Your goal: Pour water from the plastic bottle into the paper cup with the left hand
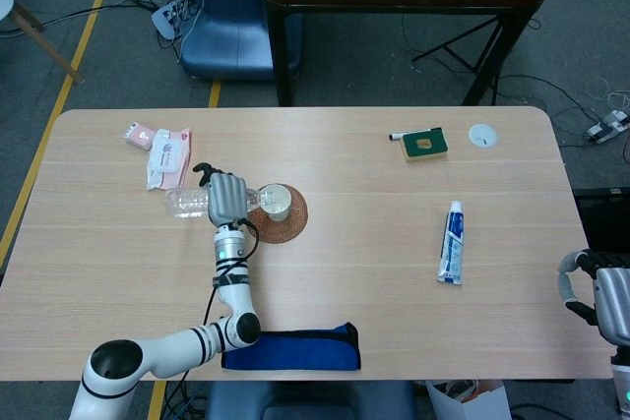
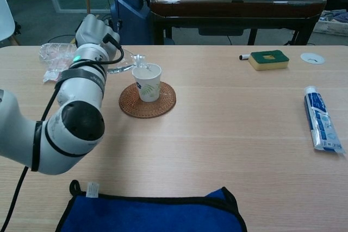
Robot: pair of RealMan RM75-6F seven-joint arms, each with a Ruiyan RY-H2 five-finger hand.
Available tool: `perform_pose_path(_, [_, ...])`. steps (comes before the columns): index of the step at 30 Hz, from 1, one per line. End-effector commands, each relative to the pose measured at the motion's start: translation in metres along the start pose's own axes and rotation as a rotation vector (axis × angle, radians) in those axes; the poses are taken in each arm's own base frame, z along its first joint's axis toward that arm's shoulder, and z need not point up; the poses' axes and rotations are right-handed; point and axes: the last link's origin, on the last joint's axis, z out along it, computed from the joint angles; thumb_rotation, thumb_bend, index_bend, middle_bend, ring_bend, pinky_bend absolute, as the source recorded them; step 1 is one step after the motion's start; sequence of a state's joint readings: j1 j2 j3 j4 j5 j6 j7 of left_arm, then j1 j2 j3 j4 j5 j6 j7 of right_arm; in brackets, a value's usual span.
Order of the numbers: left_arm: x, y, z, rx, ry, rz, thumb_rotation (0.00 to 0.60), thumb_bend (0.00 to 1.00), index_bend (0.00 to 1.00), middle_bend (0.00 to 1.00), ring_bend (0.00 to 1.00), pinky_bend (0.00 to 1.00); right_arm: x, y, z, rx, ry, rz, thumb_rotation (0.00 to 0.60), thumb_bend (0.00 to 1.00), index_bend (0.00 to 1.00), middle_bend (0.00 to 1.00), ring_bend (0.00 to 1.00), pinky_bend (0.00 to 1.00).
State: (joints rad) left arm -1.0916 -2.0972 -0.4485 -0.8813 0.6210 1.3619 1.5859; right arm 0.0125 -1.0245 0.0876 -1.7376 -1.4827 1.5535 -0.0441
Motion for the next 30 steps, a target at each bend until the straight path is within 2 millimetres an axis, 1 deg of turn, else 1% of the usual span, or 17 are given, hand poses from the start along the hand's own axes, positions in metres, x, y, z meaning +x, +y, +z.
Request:
perform_pose_path(1, [-0.001, 0.0, 0.0, -0.001, -0.008, -0.014, 0.6, 0.17, 0.72, 0.84, 0.46, 0.28, 0.0, 0.0, -0.001, 0.0, 0.0, 0.0, 0.6, 0.46, 0.56, 0.52, 0.47, 0.46])
perform_pose_path(13, [-0.008, 0.0, 0.003, -0.006, -0.022, -0.06, 0.6, 0.17, 0.72, 0.84, 0.46, 0.28, 0.0, 0.001, 0.0, -0.003, -0.002, 0.002, 0.6, 0.46, 0.56, 0.52, 0.47, 0.46])
perform_pose_path(19, [-0.007, 0.001, 0.004, -0.019, -0.043, -0.156, 0.6, 0.17, 0.72, 0.84, 0.46, 0.28, -0.001, 0.001, 0.0, -0.007, -0.003, 0.003, 0.6, 0.46, 0.56, 0.52, 0.47, 0.46])
perform_pose_path(24, [-0.007, 0.0, 0.004, -0.029, -0.041, -0.199, 0.6, 0.17, 0.72, 0.84, 0.46, 0.28, -0.001, 0.001, 0.0, -0.009, -0.006, 0.002, 0.6, 0.46, 0.56, 0.52, 0.47, 0.46])
perform_pose_path(30, [-0.013, -0.006, 0.006, -0.031, -0.048, -0.296, 0.6, 0.17, 0.72, 0.84, 0.46, 0.28, -0.001, 0.002, 0.001, -0.01, -0.006, 0.003, 0.6, 0.46, 0.56, 0.52, 0.47, 0.46])
